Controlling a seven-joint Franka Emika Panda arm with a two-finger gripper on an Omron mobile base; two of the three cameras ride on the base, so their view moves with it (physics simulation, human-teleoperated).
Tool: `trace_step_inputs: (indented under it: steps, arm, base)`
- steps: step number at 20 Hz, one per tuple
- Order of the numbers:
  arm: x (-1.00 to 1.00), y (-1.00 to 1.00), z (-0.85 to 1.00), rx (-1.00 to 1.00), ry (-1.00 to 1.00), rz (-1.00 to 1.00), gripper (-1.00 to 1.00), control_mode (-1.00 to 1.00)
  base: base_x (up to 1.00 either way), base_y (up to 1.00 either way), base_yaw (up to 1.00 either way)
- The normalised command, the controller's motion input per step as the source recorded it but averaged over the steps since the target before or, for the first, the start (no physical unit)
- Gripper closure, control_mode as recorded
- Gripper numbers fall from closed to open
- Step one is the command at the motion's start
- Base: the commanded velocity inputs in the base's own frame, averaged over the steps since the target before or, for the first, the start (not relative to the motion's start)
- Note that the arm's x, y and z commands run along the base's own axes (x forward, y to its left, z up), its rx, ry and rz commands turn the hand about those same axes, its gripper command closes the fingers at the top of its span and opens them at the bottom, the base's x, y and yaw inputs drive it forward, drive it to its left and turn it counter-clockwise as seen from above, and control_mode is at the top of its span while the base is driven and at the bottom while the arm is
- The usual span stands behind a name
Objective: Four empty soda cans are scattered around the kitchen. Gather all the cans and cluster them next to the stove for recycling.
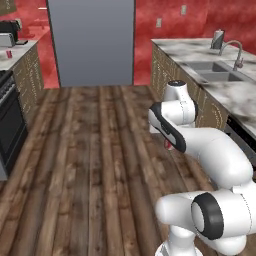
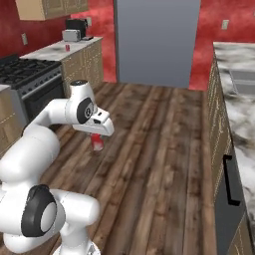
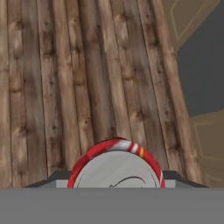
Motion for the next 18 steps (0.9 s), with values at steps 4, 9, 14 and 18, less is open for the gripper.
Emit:
trace_step_inputs:
  steps: [4, 9, 14, 18]
  arm:
    - [0.00, 0.00, 0.00, 0.00, 0.00, 0.00, 1.00, 1.00]
    - [0.00, 0.00, 0.00, 0.00, 0.00, 0.00, 1.00, 1.00]
    - [0.00, 0.00, 0.00, 0.00, 0.00, 0.00, 1.00, 1.00]
    - [0.00, 0.00, 0.00, 0.00, 0.00, 0.00, 1.00, 1.00]
  base:
    - [0.75, 0.01, 0.02]
    - [0.75, 0.01, 0.10]
    - [0.65, 0.00, 0.41]
    - [0.51, 0.00, 0.60]
